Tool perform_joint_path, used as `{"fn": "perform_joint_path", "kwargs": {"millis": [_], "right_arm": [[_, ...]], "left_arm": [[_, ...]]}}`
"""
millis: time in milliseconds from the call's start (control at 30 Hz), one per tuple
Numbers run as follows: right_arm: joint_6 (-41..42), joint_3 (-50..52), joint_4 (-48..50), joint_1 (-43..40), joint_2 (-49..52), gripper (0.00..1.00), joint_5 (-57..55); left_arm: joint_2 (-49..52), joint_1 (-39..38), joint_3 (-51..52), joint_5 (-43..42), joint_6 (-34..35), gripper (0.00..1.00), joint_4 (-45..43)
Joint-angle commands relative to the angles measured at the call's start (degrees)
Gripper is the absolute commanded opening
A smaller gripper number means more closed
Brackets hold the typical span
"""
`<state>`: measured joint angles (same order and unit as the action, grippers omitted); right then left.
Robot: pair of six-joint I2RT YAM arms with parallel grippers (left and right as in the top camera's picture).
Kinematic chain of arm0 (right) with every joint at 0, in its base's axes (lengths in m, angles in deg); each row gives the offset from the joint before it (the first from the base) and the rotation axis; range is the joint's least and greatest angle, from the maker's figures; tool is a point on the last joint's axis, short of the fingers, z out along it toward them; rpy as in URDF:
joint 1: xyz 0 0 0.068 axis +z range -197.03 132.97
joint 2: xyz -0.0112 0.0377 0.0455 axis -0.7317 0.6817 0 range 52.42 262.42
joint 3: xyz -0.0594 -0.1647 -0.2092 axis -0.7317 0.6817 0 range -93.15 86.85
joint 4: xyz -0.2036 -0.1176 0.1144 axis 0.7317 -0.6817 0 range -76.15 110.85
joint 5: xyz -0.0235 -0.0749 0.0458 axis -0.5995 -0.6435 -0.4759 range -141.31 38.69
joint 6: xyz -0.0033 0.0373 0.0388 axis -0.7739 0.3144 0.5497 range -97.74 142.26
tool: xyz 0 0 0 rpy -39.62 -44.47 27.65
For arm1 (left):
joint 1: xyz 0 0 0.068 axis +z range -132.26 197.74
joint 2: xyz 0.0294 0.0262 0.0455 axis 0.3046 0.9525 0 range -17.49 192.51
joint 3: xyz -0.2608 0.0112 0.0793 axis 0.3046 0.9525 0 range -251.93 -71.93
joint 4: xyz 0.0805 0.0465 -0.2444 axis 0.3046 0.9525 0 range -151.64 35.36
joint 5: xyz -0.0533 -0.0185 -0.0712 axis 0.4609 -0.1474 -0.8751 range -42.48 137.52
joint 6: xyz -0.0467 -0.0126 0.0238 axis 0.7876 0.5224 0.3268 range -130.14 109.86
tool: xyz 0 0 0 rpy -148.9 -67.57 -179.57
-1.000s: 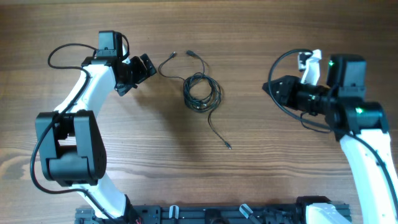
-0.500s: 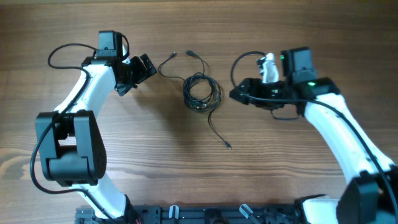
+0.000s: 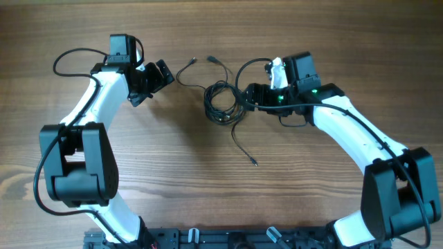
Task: Untangle cables
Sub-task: 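Swing the right gripper forward and left over the cable coil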
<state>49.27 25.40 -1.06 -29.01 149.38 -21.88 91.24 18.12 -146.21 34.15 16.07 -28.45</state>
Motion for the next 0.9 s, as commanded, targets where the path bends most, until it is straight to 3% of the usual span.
{"fn": "perform_joint_path", "kwargs": {"millis": [0,600,867], "right_arm": [[3.72,-0.9,5.14,0.46,1.97,0.9,-4.35],[8.15,-0.9,22.21,2.4,11.56,0.93,-5.05],[8.11,-0.9,24.37,5.44,17.16,0.92,-14.32]], "left_arm": [[-0.98,-0.15,-0.74,0.37,0.35,1.0,-0.17],[-0.98,-0.15,-0.74,0.37,0.35,1.0,-0.17],[-0.98,-0.15,-0.74,0.37,0.35,1.0,-0.15]]}}
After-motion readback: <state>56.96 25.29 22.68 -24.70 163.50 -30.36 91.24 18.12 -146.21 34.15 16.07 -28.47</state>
